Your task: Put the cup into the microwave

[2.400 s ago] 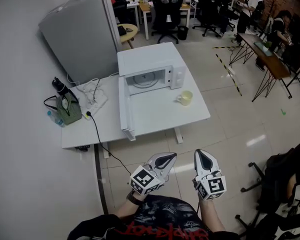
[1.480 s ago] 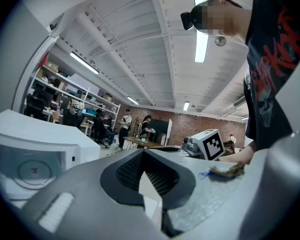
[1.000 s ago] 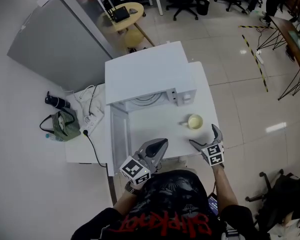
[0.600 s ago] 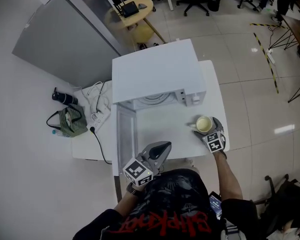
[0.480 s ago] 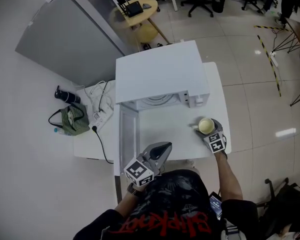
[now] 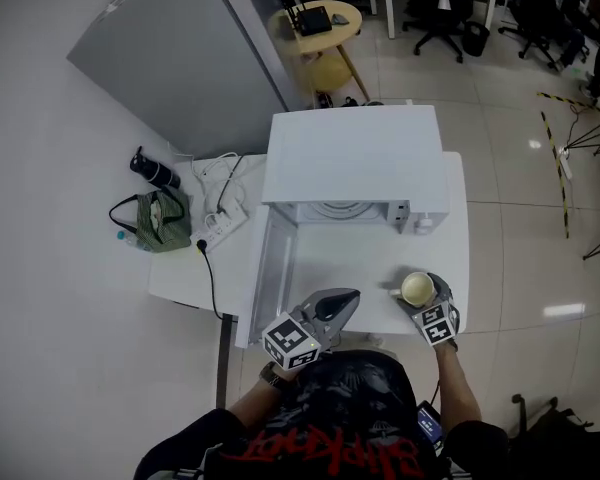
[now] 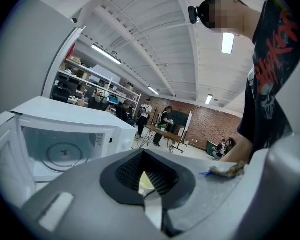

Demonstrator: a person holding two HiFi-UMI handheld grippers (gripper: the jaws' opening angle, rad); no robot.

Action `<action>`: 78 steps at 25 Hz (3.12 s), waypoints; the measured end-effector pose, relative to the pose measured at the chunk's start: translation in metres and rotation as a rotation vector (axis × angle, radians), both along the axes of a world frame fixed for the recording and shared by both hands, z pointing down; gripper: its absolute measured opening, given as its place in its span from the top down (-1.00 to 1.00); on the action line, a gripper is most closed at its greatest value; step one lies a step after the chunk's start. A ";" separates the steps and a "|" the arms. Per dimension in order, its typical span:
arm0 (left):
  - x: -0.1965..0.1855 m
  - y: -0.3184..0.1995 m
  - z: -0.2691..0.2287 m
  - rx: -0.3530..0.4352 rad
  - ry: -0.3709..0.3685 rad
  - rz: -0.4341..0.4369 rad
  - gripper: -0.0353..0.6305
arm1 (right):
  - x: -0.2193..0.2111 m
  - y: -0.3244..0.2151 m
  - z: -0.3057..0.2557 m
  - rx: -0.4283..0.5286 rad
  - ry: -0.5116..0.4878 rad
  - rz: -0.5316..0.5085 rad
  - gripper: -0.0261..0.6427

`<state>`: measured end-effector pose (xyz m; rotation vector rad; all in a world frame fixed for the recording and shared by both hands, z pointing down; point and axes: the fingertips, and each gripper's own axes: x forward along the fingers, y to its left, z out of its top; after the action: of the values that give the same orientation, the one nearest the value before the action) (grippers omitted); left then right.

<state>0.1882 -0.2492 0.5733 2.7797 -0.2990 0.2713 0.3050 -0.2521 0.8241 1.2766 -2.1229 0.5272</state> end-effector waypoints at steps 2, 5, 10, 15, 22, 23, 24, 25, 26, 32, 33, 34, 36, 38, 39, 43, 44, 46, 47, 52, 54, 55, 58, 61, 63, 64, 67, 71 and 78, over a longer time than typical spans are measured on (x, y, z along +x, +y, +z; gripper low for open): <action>0.000 -0.001 -0.002 0.001 0.016 0.000 0.88 | -0.019 0.010 -0.019 0.022 0.005 -0.056 -0.43; -0.003 -0.003 -0.006 0.005 0.035 -0.003 0.88 | -0.048 0.020 -0.052 0.058 -0.019 -0.121 -0.43; -0.020 -0.010 -0.014 0.029 0.060 -0.050 0.88 | -0.088 0.017 -0.111 0.155 -0.047 -0.209 -0.43; -0.055 -0.026 -0.032 0.087 0.116 -0.204 0.88 | -0.114 -0.014 -0.172 0.258 -0.075 -0.253 -0.43; -0.095 -0.037 -0.030 0.086 0.125 -0.341 0.88 | -0.133 -0.079 -0.191 0.307 -0.111 -0.232 -0.44; -0.099 -0.037 -0.029 0.084 0.124 -0.354 0.88 | -0.134 -0.090 -0.186 0.298 -0.126 -0.219 -0.44; -0.102 -0.037 -0.028 0.083 0.122 -0.368 0.88 | -0.135 -0.101 -0.180 0.289 -0.143 -0.207 -0.44; -0.105 -0.037 -0.030 0.082 0.122 -0.383 0.88 | -0.136 -0.112 -0.172 0.281 -0.157 -0.198 -0.44; -0.107 -0.038 -0.032 0.080 0.123 -0.396 0.88 | -0.136 -0.122 -0.164 0.274 -0.166 -0.190 -0.44; -0.118 -0.044 -0.035 0.099 0.117 -0.447 0.88 | -0.138 -0.190 -0.101 0.184 -0.125 -0.135 -0.44; -0.121 -0.045 -0.036 0.100 0.114 -0.458 0.88 | -0.140 -0.200 -0.092 0.179 -0.112 -0.122 -0.43; -0.124 -0.046 -0.036 0.096 0.109 -0.467 0.88 | -0.142 -0.209 -0.084 0.179 -0.102 -0.106 -0.43; -0.130 -0.047 -0.037 0.090 0.097 -0.484 0.88 | -0.146 -0.225 -0.071 0.178 -0.095 -0.070 -0.43; -0.137 -0.049 -0.037 0.095 0.088 -0.510 0.88 | -0.148 -0.237 -0.060 0.169 -0.096 -0.035 -0.43; -0.140 -0.050 -0.037 0.095 0.085 -0.525 0.88 | -0.149 -0.243 -0.056 0.164 -0.101 -0.019 -0.43; -0.152 -0.052 -0.036 0.060 0.056 -0.562 0.88 | -0.150 -0.267 -0.051 0.186 -0.134 0.057 -0.43; -0.154 -0.051 -0.036 0.049 0.047 -0.572 0.88 | -0.148 -0.272 -0.050 0.196 -0.140 0.078 -0.43; -0.160 -0.049 -0.035 0.037 0.033 -0.595 0.88 | -0.144 -0.283 -0.047 0.214 -0.147 0.116 -0.43; -0.163 -0.049 -0.035 0.038 0.030 -0.605 0.88 | -0.142 -0.290 -0.044 0.223 -0.152 0.132 -0.43; -0.172 -0.049 -0.028 0.030 0.004 -0.626 0.88 | -0.129 -0.318 -0.034 0.255 -0.137 0.195 -0.43; -0.174 -0.049 -0.025 0.039 0.003 -0.628 0.88 | -0.125 -0.327 -0.036 0.267 -0.141 0.216 -0.43; -0.174 -0.049 -0.024 0.035 -0.001 -0.631 0.88 | -0.122 -0.331 -0.036 0.271 -0.141 0.226 -0.43; -0.177 -0.048 -0.021 0.015 -0.020 -0.644 0.88 | -0.115 -0.337 -0.029 0.260 -0.135 0.244 -0.43; -0.181 -0.048 -0.020 0.022 -0.010 -0.652 0.88 | -0.112 -0.343 -0.027 0.247 -0.132 0.252 -0.43; -0.181 -0.047 -0.019 0.023 -0.008 -0.650 0.88 | -0.109 -0.343 -0.027 0.247 -0.129 0.255 -0.44; -0.180 -0.047 -0.019 0.023 -0.008 -0.647 0.88 | -0.108 -0.343 -0.027 0.249 -0.130 0.251 -0.45; -0.183 -0.053 -0.022 0.018 -0.003 -0.649 0.88 | -0.115 -0.348 -0.032 0.245 -0.140 0.222 -0.46; -0.184 -0.050 -0.024 0.004 0.026 -0.647 0.88 | -0.120 -0.328 -0.039 0.225 -0.183 0.207 -0.52; -0.176 -0.050 -0.025 0.023 0.081 -0.592 0.88 | -0.126 -0.265 -0.055 0.214 -0.211 0.206 -0.42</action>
<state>0.0121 -0.2990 0.5488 2.5664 -1.0731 0.0073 0.1794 -0.5167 0.7686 1.6354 -2.2830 0.5528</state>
